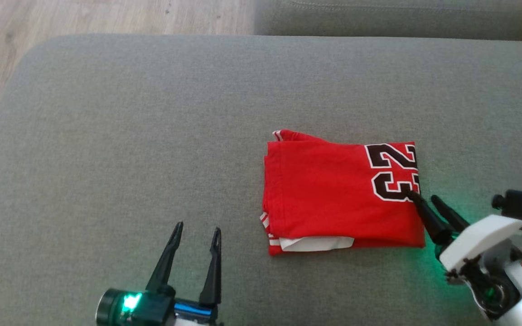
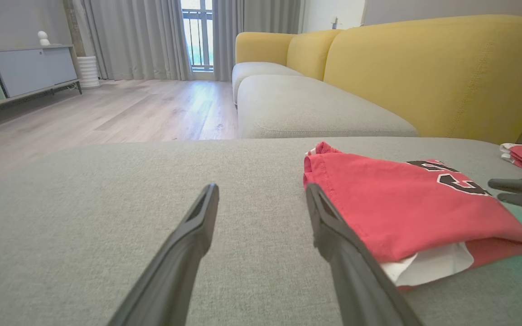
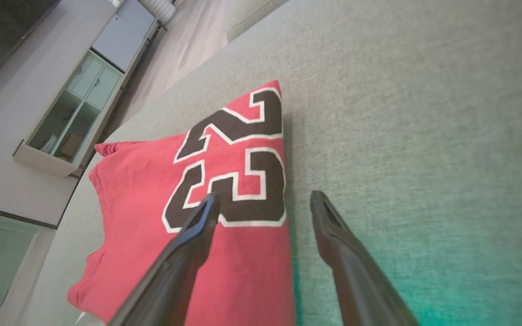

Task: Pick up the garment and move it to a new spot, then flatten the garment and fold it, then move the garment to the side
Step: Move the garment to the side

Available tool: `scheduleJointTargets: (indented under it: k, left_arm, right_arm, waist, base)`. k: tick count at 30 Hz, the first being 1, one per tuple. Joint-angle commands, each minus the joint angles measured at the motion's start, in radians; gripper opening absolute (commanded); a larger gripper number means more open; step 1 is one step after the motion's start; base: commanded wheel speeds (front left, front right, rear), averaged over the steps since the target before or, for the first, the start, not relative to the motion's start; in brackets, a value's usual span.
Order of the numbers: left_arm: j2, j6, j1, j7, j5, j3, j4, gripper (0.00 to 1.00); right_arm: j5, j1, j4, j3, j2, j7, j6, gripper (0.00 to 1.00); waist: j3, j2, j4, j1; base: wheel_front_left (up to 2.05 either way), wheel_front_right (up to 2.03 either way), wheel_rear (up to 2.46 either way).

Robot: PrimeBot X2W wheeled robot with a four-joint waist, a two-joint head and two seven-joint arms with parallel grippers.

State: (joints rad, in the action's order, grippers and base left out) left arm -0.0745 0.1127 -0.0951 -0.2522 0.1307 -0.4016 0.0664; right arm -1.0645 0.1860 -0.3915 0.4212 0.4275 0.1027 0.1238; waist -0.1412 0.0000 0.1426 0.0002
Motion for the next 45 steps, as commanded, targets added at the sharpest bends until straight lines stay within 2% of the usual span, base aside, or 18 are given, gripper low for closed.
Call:
scheduleJointTargets:
  k: [1, 5, 7, 8, 9, 13, 18, 19, 28, 32, 37, 38, 39, 42, 45]
  left_arm:
    - [0.013, -0.007, 0.041, -0.01, -0.014, 0.017, -0.033, 1.0]
    - [0.012, -0.013, 0.053, -0.01, -0.045, 0.002, -0.033, 1.0]
    - [0.013, -0.014, 0.06, -0.01, -0.051, -0.002, -0.035, 1.0]
    - [0.013, -0.014, 0.063, -0.01, -0.053, -0.003, -0.037, 1.0]
    - [0.013, -0.014, 0.066, -0.01, -0.054, -0.002, -0.038, 1.0]
    - [0.014, -0.012, 0.071, -0.01, -0.056, 0.003, -0.042, 1.0]
    - [0.014, -0.013, 0.068, -0.01, -0.058, 0.008, -0.055, 1.0]
    - [0.014, -0.013, 0.068, -0.01, -0.058, 0.008, -0.055, 1.0]
    - [0.01, -0.024, 0.119, -0.01, -0.073, 0.019, -0.08, 1.0]
    - [0.004, -0.029, 0.153, -0.01, -0.082, 0.025, -0.086, 1.0]
    - [-0.007, -0.04, 0.193, -0.01, -0.096, 0.024, -0.087, 1.0]
    - [-0.008, -0.041, 0.201, -0.01, -0.098, 0.024, -0.087, 1.0]
    - [-0.009, -0.042, 0.209, -0.01, -0.099, 0.025, -0.087, 1.0]
    - [-0.011, -0.045, 0.23, -0.01, -0.099, 0.028, -0.084, 1.0]
    - [-0.007, -0.034, 0.237, -0.01, -0.087, 0.042, -0.082, 1.0]
  right_arm:
    - [-0.034, 0.041, 0.014, 0.032, 0.032, 0.015, 0.007, 1.0]
    - [-0.111, 0.082, -0.015, 0.077, 0.034, 0.049, 0.007, 1.0]
    - [-0.137, 0.099, -0.022, 0.092, 0.039, 0.049, 0.007, 0.75]
    - [-0.144, 0.107, -0.023, 0.099, 0.043, 0.042, 0.007, 0.47]
    - [-0.148, 0.116, -0.024, 0.104, 0.05, 0.03, 0.007, 0.0]
    - [-0.17, 0.141, -0.029, 0.124, 0.086, -0.005, 0.007, 0.0]
    - [-0.177, 0.185, -0.027, 0.136, 0.173, -0.033, 0.007, 0.0]
    - [-0.177, 0.185, -0.027, 0.136, 0.173, -0.033, 0.007, 0.0]
    - [-0.144, 0.315, -0.004, 0.105, 0.413, -0.025, 0.007, 0.0]
    - [-0.131, 0.348, 0.006, 0.073, 0.522, -0.031, 0.007, 0.0]
    - [-0.108, 0.384, -0.008, 0.013, 0.625, -0.065, 0.007, 0.0]
    - [-0.102, 0.391, -0.019, 0.001, 0.639, -0.07, 0.007, 0.28]
    - [-0.09, 0.397, -0.029, -0.01, 0.65, -0.078, 0.007, 1.0]
    - [-0.059, 0.41, -0.05, -0.039, 0.65, -0.111, 0.007, 1.0]
    - [-0.01, 0.406, -0.04, -0.04, 0.617, -0.148, 0.007, 1.0]
  waist:
    - [-0.006, 0.0, 0.003, -0.0002]
    - [-0.016, 0.0, 0.007, -0.0002]
    - [-0.02, 0.0, 0.009, -0.0002]
    - [-0.023, 0.0, 0.009, -0.0002]
    - [-0.025, 0.0, 0.008, -0.0002]
    - [-0.029, 0.0, -0.005, -0.0002]
    - [-0.048, 0.0, -0.051, -0.0002]
    - [-0.048, 0.0, -0.051, -0.0002]
    - [-0.154, 0.0, -0.18, -0.0002]
    - [-0.207, 0.0, -0.223, -0.0002]
    - [-0.259, 0.0, -0.261, -0.0002]
    - [-0.267, 0.0, -0.266, -0.0002]
    - [-0.274, 0.0, -0.269, -0.0002]
    - [-0.281, 0.0, -0.27, -0.0002]
    - [-0.261, 0.0, -0.264, -0.0002]
  base:
    - [0.0, 0.0, 0.0]
    - [0.0, 0.0, 0.0]
    - [0.0, 0.0, 0.0]
    - [0.0, 0.0, 0.0]
    - [0.0, 0.0, 0.0]
    - [0.0, 0.0, 0.0]
    - [0.0, 0.0, 0.0]
    - [0.0, 0.0, 0.0]
    - [0.0, 0.0, 0.0]
    - [0.0, 0.0, 0.0]
    - [0.0, 0.0, 0.0]
    - [0.0, 0.0, 0.0]
    - [0.0, 0.0, 0.0]
    - [0.0, 0.0, 0.0]
    - [0.0, 0.0, 0.0]
